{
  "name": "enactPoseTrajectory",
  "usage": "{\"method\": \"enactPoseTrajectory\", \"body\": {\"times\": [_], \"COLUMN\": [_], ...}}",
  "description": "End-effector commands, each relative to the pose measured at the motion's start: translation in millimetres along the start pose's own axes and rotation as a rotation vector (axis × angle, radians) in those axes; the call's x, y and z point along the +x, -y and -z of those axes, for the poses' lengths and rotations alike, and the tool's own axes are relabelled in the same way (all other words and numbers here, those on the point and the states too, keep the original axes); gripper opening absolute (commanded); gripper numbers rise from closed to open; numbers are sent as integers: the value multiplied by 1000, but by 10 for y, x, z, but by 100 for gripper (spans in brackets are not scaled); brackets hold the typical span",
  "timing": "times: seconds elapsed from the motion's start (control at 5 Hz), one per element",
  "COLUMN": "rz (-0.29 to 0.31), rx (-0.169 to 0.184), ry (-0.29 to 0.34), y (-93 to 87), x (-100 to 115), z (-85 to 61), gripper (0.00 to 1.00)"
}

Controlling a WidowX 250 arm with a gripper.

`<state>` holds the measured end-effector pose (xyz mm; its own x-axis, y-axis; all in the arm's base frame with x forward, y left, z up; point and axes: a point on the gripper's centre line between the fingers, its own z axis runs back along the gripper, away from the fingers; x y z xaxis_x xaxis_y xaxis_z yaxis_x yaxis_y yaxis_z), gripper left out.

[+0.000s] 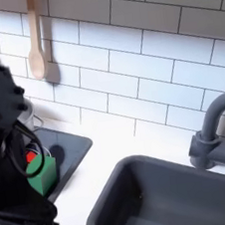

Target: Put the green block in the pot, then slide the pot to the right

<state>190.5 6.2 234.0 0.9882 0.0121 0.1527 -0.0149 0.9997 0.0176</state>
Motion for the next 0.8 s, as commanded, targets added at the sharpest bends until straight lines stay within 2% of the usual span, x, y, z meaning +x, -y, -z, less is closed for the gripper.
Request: {"method": "enactPoseTrajectory", "body": {"times": [0.0,0.2,0.4,0.6], "rz": [3,7,14,17], "rx": [13,22,16,27], "ry": [16,25,29,37], "y": [-141,-162,-214,-253], "x": [294,427,525,664], "z": [78,119,78,95], "gripper": [100,100,100,100]}}
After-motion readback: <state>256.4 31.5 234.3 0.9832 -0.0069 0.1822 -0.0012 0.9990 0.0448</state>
